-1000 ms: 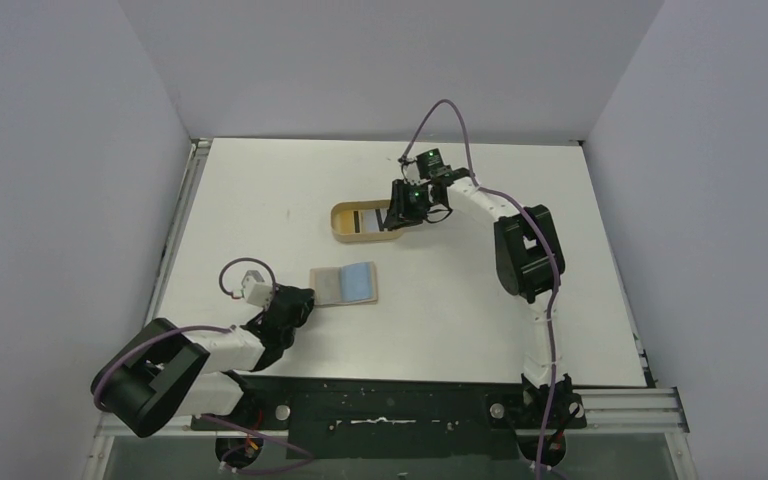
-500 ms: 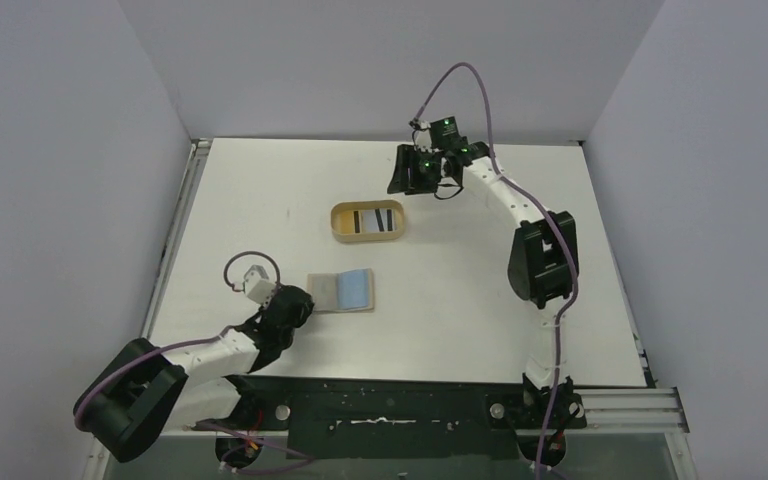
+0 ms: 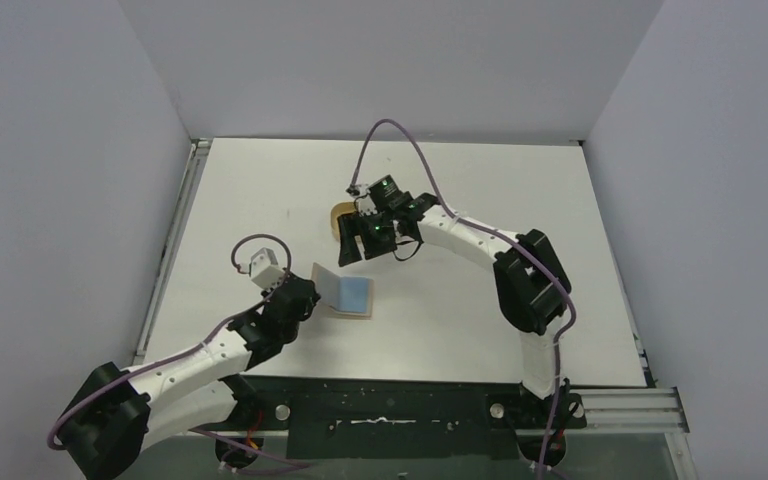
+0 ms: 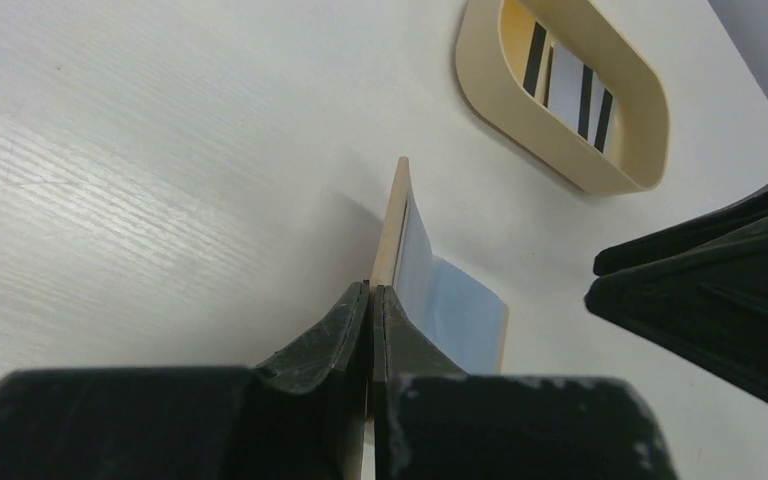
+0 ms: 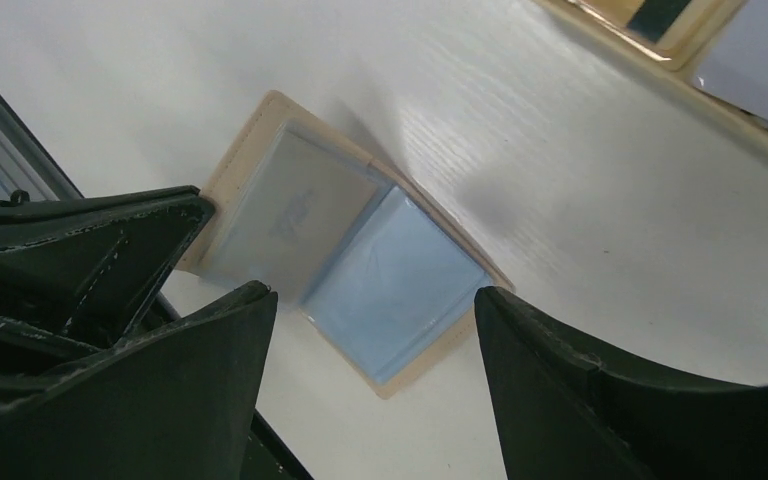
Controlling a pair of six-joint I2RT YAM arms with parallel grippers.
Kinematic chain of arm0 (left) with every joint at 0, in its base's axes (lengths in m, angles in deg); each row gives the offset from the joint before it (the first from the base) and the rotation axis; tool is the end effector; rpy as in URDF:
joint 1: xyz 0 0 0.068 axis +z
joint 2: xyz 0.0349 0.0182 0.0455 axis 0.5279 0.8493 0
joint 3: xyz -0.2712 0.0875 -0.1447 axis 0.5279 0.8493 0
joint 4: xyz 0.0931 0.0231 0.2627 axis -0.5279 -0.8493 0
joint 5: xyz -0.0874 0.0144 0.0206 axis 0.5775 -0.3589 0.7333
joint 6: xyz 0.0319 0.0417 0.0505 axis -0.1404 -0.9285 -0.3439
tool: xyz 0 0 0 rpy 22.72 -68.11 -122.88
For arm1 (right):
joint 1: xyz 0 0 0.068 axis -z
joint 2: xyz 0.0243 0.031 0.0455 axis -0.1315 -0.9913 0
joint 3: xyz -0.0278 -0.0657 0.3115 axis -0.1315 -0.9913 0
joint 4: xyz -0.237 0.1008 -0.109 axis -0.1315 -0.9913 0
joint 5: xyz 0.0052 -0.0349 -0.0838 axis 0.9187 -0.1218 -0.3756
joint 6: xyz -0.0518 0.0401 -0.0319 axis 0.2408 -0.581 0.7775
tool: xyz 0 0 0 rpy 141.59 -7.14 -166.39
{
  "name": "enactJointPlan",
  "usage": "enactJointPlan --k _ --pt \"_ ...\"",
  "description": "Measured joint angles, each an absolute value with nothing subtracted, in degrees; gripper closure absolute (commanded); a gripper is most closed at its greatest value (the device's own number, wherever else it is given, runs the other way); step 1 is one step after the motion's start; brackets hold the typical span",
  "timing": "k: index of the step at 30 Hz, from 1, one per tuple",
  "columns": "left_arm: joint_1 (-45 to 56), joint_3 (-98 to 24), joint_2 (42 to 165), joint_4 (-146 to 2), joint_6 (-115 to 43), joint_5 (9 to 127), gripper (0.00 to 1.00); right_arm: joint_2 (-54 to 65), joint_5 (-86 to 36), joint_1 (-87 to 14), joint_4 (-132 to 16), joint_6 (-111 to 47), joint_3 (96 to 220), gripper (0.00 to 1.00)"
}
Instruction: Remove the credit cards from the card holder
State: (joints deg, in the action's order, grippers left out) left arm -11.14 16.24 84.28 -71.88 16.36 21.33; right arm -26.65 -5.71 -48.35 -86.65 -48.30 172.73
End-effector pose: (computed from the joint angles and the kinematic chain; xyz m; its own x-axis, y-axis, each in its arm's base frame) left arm 0.1673 -0.1048 0.1904 -0.3344 -0.6514 -0.6810 -0.3057 0.7585 -0.5755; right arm 0.3508 0.3393 0.2507 -0.8632 -0.2858 -0.4162 -0.4929 0.6553 0.5724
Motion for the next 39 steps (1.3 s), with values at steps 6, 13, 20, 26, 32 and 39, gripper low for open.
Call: enactJointPlan --k 6,13,20,26,32,39 --pt "-11.36 16.24 82.88 -75.53 16.31 20.02 1.0 -29.54 -5.55 -52.85 -82.32 -50.93 171.79 0.25" --pt "-11.34 16.24 76.7 -80.58 16.09 17.07 1.0 -35.11 -4.88 -56.59 -79.88 -52.63 176.46 0.25" --pt "-9.72 16.87 69.55 -87.21 15.28 13.6 1.0 -36.82 -4.31 -57.09 -79.74 -53.02 178.34 0.25" --pt "-5.28 18.75 64.17 -92.58 14.21 12.26 1.0 -36.8 -4.11 -57.03 -78.48 -53.68 177.86 0.22" --pt "-1.39 19.95 62.53 -94.03 13.6 13.29 1.0 -34.59 -7.15 -56.66 -74.67 -53.88 168.38 0.21" --pt "-1.28 20.0 64.65 -94.18 15.33 14.3 1.0 -24.97 -9.47 -56.79 -69.1 -54.58 153.56 0.21"
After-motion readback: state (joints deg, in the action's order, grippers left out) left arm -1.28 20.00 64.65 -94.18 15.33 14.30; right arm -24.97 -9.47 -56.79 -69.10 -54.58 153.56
